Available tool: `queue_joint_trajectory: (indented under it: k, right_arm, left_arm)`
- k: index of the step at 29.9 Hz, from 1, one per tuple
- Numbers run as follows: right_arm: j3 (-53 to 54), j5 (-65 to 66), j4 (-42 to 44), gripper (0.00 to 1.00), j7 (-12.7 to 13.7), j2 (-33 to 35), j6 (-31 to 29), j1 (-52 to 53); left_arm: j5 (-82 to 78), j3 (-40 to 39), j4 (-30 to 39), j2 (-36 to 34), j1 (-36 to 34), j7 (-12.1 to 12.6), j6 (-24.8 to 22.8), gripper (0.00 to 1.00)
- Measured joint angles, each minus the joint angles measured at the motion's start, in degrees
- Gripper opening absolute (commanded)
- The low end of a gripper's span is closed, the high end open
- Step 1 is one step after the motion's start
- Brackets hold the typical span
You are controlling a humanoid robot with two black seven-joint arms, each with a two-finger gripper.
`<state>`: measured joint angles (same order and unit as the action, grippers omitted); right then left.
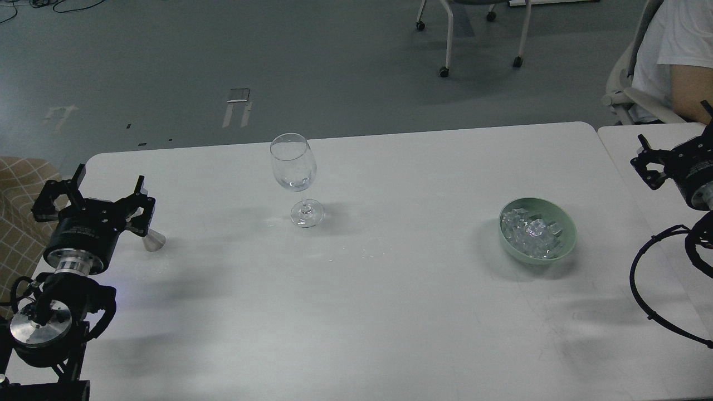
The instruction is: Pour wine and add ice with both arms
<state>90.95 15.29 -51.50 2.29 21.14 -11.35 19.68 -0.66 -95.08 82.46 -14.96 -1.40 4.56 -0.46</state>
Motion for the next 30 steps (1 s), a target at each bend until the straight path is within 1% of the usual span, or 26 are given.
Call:
queue_joint_trajectory:
  k: [3, 5, 9, 11, 13, 18, 24, 27, 30]
  right_arm:
    - [0.02, 0.0, -1.01, 1.0, -0.06, 0.1, -0.25, 0.0]
    - [0.01, 0.0, -1.8, 1.0, -0.13, 0.19, -0.46, -0.01]
    - [-0.11, 0.0, -3.7, 1.0, -0.13, 0.35, -0.87, -0.71]
    - [-0.14, 0.0, -4.14, 1.0, -0.13, 0.37, -0.93, -1.09]
    - [-0.13, 0.0, -4.35, 1.0, -0.13, 0.4, -1.16, -1.19]
    - [-0.2, 0.02, -4.47, 1.0, -0.1, 0.4, -1.99, -1.15]
    - [-0.35, 0.09, -5.21, 1.0, -0.1, -0.06, -2.78, -1.21]
    - [-0.41, 0.08, -5.79, 1.0, -0.1, -0.2, -2.78, -1.85]
    - [-0.4, 0.03, -6.51, 1.0, -0.1, -0.22, -2.77, -2.2]
  left_arm:
    - [-0.24, 0.39, 0.12, -2.26, -4.0, 0.02, 2.08, 0.91]
    - [-0.82, 1.82, 0.12, -4.47, -6.88, -0.02, 2.69, 0.91]
    - [-2.21, 7.56, 0.05, -10.38, -11.9, -0.31, 3.01, 0.94]
    - [-2.45, 8.88, -0.2, -12.94, -12.99, -0.47, 3.11, 0.98]
    - [-2.5, 9.3, -0.46, -14.69, -13.88, -0.01, 3.45, 0.98]
    - [-2.71, 9.88, -2.56, -15.95, -19.49, 0.38, 4.67, 0.98]
    - [-3.67, 12.85, -8.51, -16.13, -27.55, -1.0, 4.72, 0.96]
    - [-6.18, 13.19, -11.61, -16.01, -29.61, -1.39, 4.44, 0.96]
    - [-7.86, 13.2, -13.77, -15.85, -29.8, -1.52, 4.12, 0.96]
